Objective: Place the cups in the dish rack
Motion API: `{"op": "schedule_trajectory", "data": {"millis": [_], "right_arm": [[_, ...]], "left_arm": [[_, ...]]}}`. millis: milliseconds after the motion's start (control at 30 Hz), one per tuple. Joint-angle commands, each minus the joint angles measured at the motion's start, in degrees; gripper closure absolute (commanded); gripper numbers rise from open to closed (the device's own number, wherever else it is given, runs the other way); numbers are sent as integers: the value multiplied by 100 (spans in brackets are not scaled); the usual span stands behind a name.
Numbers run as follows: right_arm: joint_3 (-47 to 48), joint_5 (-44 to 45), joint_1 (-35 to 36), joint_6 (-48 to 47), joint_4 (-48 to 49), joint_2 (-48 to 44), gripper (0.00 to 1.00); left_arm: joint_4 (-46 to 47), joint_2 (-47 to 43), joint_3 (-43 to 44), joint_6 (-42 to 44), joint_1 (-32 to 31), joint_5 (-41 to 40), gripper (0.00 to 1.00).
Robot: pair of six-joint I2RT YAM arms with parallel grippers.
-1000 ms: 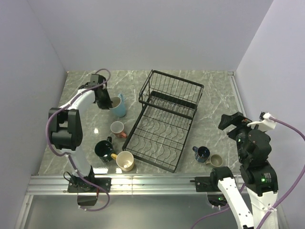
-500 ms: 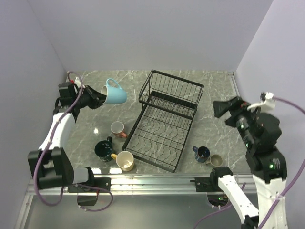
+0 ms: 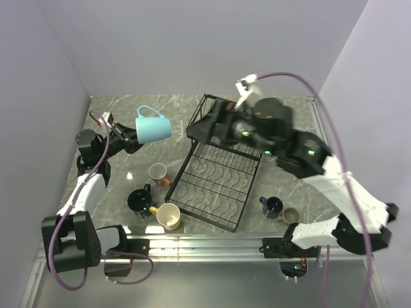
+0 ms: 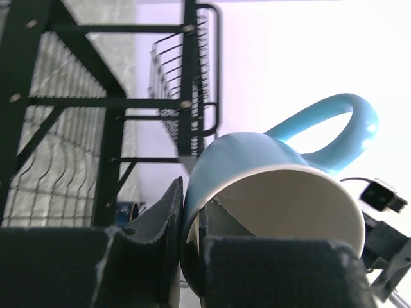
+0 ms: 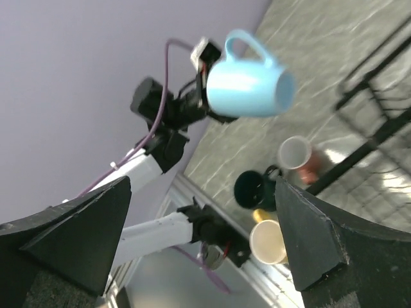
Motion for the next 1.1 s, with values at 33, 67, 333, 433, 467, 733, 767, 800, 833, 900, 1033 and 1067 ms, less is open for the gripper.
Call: {"op": "schedule_trajectory", "data": {"millis": [33,67,333,433,467,733,767,800,833,900,1033,1067], "right_arm": [[-490,-135,238,553,816,112,0],[-773,-179,238,660,1055,-2,0],[-1874,-874,238,1574,2698,-38,0],[-1796,-848,238,1636,3236,128,0],[-1752,-847,238,1645,3350,277,0],[-724,-988,168,1285,3650,1236,0],[-671,-979,168,1259,3650,1349,0],[-627,-944,168,1232,3728,1377,0],[-635,-944,159,1215,3764,1403,0],[-653,-935,124,1188,3817,1430,0],[-811,-812,89,1197,3913,1351,0],[-855,-821,80,1214,3992,1333,0]], "left_arm": [[1391,-209,292,-846,72,99,100],[1574,-218,249,-959,72,56,100],[4923,-192,-639,-3464,63,-700,99],[5449,-210,-867,-3921,54,-1086,99],[5513,-227,-885,-4096,46,-1157,99],[5049,-560,-429,-4327,-156,-1465,99],[4734,-622,-376,-4257,-165,-1457,99],[4592,-684,-280,-4221,-165,-1430,99],[4451,-797,-235,-4186,-165,-1395,100],[4161,-912,-173,-4133,-157,-1421,100],[3677,-1167,-51,-4010,-157,-1456,99],[3537,-1194,28,-3905,-165,-1430,99]]}}
